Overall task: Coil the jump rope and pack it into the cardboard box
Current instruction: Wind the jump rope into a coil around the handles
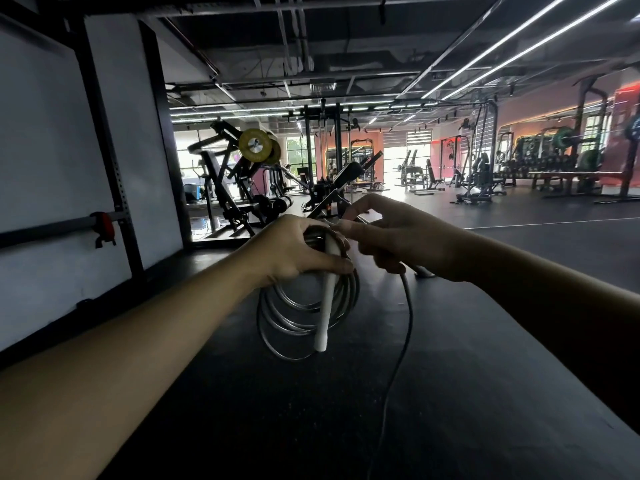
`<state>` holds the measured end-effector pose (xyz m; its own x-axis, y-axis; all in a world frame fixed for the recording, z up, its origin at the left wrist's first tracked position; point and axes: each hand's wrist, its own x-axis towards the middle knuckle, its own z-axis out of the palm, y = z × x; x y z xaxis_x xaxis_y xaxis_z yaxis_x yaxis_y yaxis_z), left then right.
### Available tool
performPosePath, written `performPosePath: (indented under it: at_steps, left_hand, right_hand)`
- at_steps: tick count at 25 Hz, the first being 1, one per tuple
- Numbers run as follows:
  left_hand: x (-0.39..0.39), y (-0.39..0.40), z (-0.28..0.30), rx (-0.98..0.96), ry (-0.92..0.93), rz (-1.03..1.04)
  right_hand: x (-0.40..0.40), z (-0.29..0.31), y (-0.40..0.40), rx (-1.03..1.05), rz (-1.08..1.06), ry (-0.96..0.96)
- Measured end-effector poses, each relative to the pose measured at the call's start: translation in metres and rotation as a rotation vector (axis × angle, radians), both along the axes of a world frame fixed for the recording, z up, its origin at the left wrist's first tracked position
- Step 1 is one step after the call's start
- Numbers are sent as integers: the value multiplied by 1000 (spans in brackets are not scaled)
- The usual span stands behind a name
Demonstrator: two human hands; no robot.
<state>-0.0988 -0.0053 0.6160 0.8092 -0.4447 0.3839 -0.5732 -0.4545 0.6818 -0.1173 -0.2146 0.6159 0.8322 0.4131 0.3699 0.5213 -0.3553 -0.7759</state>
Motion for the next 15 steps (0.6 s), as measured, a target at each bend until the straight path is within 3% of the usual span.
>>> performPosePath:
  at_steps: [6, 11, 15]
  left_hand:
    - [-3, 10, 2, -475, 154, -8]
    - [-15, -17, 2, -897, 173, 28]
    - [-8, -22, -6, -938, 242, 79]
  right_hand:
    - [5, -15, -21, 194, -131, -40]
    - [-6, -25, 7, 235, -87, 51]
    - [-6, -33, 37, 470, -184, -75]
